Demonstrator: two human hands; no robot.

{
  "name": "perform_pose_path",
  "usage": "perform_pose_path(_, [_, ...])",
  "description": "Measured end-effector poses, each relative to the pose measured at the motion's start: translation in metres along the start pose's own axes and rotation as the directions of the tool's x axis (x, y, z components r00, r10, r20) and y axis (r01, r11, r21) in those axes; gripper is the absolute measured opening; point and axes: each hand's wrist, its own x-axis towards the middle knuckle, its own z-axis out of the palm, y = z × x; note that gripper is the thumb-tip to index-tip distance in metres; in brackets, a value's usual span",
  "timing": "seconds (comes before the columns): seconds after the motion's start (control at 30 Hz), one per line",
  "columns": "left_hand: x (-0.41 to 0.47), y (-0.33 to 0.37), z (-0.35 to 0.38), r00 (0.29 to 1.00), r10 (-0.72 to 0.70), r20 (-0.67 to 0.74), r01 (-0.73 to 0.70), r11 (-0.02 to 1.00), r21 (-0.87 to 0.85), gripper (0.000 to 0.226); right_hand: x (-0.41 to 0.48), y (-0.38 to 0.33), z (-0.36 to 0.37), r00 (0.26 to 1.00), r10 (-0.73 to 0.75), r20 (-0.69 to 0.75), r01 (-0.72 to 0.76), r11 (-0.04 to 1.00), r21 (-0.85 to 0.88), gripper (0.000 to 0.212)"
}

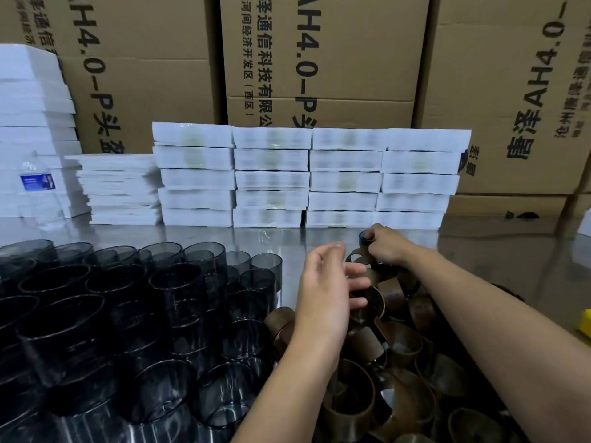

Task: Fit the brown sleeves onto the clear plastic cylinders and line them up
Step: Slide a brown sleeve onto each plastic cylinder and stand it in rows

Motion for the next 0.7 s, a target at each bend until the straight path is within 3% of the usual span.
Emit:
perform_pose_path(0.13, [0.0, -0.001, -0.001, 1.0, -0.007, -0.008, 0.007, 1.0, 0.002, 0.012, 0.001, 0.004, 0.0, 0.999, 0.039, 0.019, -0.037, 0.997, -0.066, 0.027])
perform_pose_path(0.33, [-0.001, 0.001, -0.002, 0.999, -0.018, -0.031, 0.018, 1.0, 0.014, 0.012, -0.002, 0.005, -0.003, 0.991, 0.011, 0.133, 0.002, 0.996, -0.094, 0.058])
perform_pose_path(0.53, [0.001, -0.002, -0.005, 1.0, -0.009, -0.029, 0.011, 0.997, 0.073, 0.015, -0.013, -0.002, -0.015, 0.991, -0.015, 0.13, 0.037, 0.985, -0.169, 0.047])
perform_pose_path(0.63, [0.005, -0.007, -0.005, 1.0, -0.025, -0.004, 0.026, 0.986, 0.166, 0.028, -0.019, -0.017, -0.018, 0.991, -0.099, 0.087, 0.111, 0.983, -0.146, 0.044])
perform_pose_path(0.7, [0.006, -0.011, -0.005, 0.998, -0.018, 0.06, -0.003, 0.944, 0.329, 0.036, -0.028, -0.035, -0.024, 0.981, -0.191, 0.045, 0.194, 0.976, -0.097, 0.045])
